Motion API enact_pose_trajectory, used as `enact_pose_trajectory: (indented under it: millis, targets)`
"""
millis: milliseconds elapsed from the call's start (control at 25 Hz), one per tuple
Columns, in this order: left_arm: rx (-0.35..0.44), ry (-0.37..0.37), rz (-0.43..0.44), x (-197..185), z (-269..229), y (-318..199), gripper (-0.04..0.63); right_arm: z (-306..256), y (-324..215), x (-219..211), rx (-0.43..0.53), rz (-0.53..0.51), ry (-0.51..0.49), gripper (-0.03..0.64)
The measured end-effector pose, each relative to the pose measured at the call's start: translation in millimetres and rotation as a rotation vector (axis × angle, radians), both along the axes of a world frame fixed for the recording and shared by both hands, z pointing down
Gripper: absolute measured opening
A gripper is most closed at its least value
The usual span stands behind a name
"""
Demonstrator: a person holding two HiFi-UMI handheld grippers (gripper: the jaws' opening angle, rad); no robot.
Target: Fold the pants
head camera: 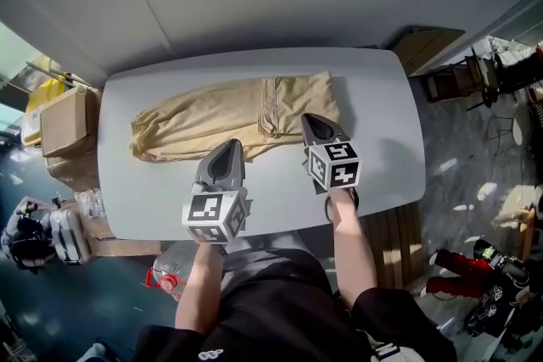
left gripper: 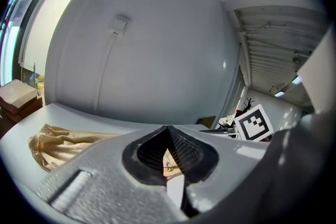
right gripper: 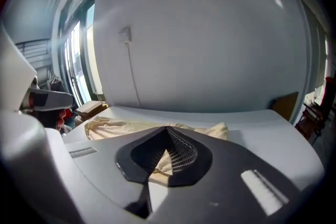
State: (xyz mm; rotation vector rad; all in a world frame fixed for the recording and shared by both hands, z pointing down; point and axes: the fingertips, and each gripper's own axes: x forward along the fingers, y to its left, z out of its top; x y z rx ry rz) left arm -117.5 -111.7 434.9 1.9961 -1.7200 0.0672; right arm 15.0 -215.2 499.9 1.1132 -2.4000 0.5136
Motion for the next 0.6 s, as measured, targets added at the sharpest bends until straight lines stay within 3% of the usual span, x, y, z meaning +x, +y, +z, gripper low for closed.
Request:
enact_pose_trajectory:
  millis: [200, 400, 600]
  targets:
    - [-0.004, -0.006, 0.032, 11, 2, -6, 0.0, 16, -11, 45, -0.119, 0.146, -0.141, 0.005]
    - [-0.022, -0.015, 0.029, 8, 7, -8, 0.0, 38, -27, 93, -0.155, 0.276, -0.153, 0.014]
    - [-0.048, -0.02, 0.049, 18, 16, -15, 0.0, 66, -34, 118, -0.224, 0.322, -0.179, 0.149]
